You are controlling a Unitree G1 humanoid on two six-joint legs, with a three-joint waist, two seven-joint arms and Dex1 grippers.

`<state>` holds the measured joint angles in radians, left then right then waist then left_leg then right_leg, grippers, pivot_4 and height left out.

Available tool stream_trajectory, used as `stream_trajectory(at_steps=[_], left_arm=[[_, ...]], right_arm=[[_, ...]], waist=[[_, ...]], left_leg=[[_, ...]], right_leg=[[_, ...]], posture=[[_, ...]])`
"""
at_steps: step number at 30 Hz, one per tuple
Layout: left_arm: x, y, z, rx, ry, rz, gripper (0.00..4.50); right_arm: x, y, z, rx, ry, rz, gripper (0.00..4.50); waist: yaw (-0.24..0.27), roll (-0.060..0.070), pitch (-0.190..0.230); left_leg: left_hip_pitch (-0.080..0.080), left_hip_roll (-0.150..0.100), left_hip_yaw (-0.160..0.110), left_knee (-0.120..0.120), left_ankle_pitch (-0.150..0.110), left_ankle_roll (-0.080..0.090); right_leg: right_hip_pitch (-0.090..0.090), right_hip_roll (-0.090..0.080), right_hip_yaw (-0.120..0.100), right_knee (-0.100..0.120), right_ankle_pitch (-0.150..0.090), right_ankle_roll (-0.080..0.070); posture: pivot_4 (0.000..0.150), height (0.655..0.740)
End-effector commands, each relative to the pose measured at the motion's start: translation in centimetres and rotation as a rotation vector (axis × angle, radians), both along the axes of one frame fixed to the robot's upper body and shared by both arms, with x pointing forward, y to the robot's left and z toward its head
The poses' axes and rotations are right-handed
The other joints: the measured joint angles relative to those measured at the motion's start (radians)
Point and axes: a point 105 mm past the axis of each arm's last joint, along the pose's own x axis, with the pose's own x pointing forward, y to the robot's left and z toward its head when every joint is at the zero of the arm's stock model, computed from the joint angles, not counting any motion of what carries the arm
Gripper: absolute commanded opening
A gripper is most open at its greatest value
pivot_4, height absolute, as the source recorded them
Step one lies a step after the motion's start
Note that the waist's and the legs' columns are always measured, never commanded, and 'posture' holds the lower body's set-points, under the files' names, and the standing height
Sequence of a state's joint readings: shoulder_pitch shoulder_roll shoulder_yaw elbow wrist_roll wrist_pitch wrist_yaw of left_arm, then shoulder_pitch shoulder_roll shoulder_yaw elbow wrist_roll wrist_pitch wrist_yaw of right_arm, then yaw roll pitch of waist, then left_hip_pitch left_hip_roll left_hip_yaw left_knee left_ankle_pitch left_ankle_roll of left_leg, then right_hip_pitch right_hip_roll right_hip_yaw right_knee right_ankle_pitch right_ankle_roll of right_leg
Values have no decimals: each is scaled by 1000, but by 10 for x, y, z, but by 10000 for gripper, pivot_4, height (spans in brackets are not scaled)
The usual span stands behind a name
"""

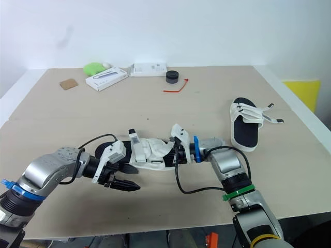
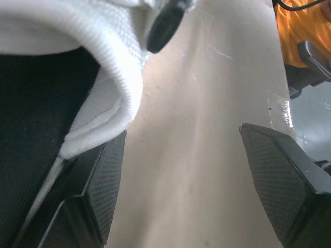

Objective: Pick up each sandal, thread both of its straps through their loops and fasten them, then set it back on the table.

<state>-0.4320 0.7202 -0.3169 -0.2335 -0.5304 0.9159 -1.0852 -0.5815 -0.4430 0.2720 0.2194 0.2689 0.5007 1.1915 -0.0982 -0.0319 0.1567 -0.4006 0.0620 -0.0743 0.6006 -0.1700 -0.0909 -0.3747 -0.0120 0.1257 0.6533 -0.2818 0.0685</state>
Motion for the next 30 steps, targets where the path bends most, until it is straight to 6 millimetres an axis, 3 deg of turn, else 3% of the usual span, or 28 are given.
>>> stream_trajectory(at_steps=[1, 5, 9, 11, 13, 16, 20, 25, 30], left_arm=[[13, 12, 1, 30, -24, 73, 36481], [-6, -4, 40, -156, 73, -35, 36481], [-15, -16, 113, -409, 207, -160, 36481], [-13, -17, 139, -500, 252, -191, 36481], [-4, -19, 153, -546, 259, -169, 36481], [20, -30, 151, -508, 197, -50, 36481], [44, -41, 122, -369, 193, 76, 36481], [54, -53, 98, -274, 298, 120, 36481], [60, -60, 90, -243, 341, 121, 36481]], right_arm=[[-10, -11, -40, -108, 125, -35, 0], [-8, -11, -39, -108, 122, -38, 0], [-8, -11, -39, -108, 120, -36, 0], [-8, -11, -39, -108, 120, -36, 0], [-8, -10, -39, -106, 120, -35, 0], [-8, -8, -39, -104, 121, -31, 0], [-8, -7, -40, -102, 123, -28, 0], [-9, -7, -40, -101, 125, -31, 0], [-10, -8, -41, -100, 130, -37, 0]], waist=[[0, 0, 0], [0, -1, 1], [0, -5, 4], [-1, -8, 5], [-4, -4, 3], [-5, -1, 2], [-5, -1, 2], [-4, -2, 2], [-5, -2, 2]], left_leg=[[0, 0, 0, 0, 0, 0], [0, 0, 0, -1, 0, 0], [-2, 0, 0, -1, 0, 0], [-3, 0, -1, -1, 0, 0], [-2, 0, -1, -1, 0, 0], [-2, 0, -1, -2, -2, -1], [-3, 0, -2, -2, -2, -1], [-3, 0, -2, -2, -2, -1], [-3, 0, -2, -2, -2, -1]], right_leg=[[0, 0, 0, 0, 0, 0], [0, 0, 0, 0, 0, 0], [-2, 0, -1, 0, 0, 0], [-2, 0, -2, 0, 1, 1], [-2, 0, -1, 0, 1, 1], [2, 1, -1, 0, 1, 2], [2, 2, -1, 0, 3, 6], [2, 2, -1, 0, 2, 3], [1, 3, 0, 0, 2, 3]], posture=[[1500, 7400], [1500, 7400], [1500, 7400], [1500, 7400], [1500, 7400], [1500, 7400], [1500, 7400], [1500, 7400], [1500, 7400]])
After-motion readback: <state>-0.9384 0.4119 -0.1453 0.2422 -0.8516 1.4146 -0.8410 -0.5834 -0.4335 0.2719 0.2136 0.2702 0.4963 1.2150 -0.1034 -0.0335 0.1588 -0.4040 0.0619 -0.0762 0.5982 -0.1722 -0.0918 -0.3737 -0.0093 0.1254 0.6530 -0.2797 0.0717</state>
